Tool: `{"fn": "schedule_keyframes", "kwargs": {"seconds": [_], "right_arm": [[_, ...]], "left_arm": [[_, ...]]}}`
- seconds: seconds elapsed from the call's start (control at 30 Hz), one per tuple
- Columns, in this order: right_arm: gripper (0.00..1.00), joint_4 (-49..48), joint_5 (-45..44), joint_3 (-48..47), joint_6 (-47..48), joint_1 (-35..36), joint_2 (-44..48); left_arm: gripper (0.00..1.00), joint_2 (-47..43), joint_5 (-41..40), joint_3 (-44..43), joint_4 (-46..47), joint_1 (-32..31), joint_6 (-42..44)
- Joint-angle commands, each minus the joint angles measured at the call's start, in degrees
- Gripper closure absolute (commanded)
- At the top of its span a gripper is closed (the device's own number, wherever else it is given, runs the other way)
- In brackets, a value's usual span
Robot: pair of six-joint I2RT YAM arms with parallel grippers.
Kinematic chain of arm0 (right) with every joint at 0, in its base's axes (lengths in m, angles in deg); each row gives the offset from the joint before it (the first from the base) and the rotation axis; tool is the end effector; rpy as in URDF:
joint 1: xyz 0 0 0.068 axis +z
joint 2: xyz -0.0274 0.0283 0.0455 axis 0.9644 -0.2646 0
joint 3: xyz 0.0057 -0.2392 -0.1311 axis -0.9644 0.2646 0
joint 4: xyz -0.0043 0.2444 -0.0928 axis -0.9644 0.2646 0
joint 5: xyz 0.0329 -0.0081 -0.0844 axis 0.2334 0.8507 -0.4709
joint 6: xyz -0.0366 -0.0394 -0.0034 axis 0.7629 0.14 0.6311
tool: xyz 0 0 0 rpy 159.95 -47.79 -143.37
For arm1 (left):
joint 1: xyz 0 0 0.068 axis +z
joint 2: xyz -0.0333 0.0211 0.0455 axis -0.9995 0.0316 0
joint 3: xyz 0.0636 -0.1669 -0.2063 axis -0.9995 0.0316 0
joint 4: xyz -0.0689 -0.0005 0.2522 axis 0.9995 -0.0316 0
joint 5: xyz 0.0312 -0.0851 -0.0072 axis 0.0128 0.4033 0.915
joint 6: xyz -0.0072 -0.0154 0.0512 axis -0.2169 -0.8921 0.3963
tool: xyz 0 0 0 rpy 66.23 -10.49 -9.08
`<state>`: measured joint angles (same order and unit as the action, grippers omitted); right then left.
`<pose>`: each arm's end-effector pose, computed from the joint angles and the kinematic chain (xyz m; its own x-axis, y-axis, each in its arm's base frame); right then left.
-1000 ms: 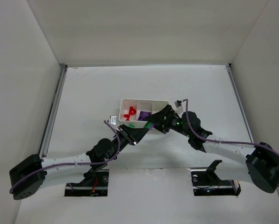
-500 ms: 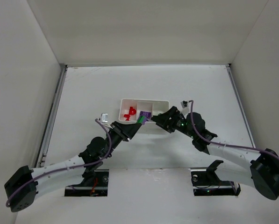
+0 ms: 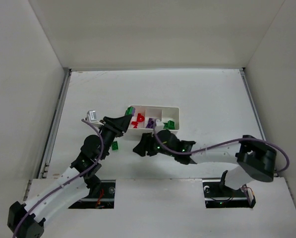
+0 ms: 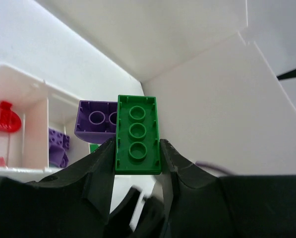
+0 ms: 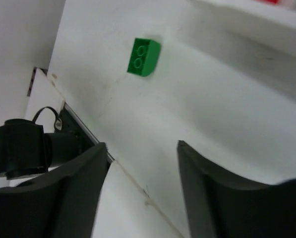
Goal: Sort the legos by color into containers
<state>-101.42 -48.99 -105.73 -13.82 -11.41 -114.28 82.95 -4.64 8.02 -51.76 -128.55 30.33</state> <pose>0.1430 0.2773 0.2031 -0.7737 0.1404 -0.6178 -0.4151 0.6242 0.6618 0.1225 -0.0915 0.2753 -0.2332 -0.8116 -0.5357 0.3981 0.4229 -0.8140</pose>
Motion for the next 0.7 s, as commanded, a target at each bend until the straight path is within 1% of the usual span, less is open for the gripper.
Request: {"fn": "schedule_keyframes", "kwargs": {"seconds": [0.0, 0.1, 0.17, 0.37, 0.5, 0.67], "right_arm": [[0.29, -1.10, -8.50, -9.21, 9.69, 4.90, -8.18], [0.21, -0.66, -11.76, -15.02, 12.94, 6.84, -14.61], [0.18, -0.05, -13.17, -18.71, 15.32, 7.81, -18.48], [0.19, 3.99, -19.58, -28.29, 19.46, 8.96, -28.15], [0.19, 5.23, -20.29, -33.48, 20.69, 9.66, -32.72], [0.19, 6.02, -20.91, -37.27, 20.87, 10.36, -35.81]], "left_arm": [[0.80, -2.30, -1.19, -5.83, -4.73, 3.65, 2.01], [0.80, -3.18, -1.98, -6.80, -7.46, 7.08, 2.19], [0.80, -3.88, -1.98, -6.89, -8.69, 8.93, 1.67], [0.80, -7.05, -4.18, -7.07, -12.29, 13.50, 0.35], [0.80, -8.37, -4.44, -7.33, -13.44, 16.14, 0.26], [0.79, -8.37, -3.74, -6.72, -13.44, 16.76, 0.08]]}}
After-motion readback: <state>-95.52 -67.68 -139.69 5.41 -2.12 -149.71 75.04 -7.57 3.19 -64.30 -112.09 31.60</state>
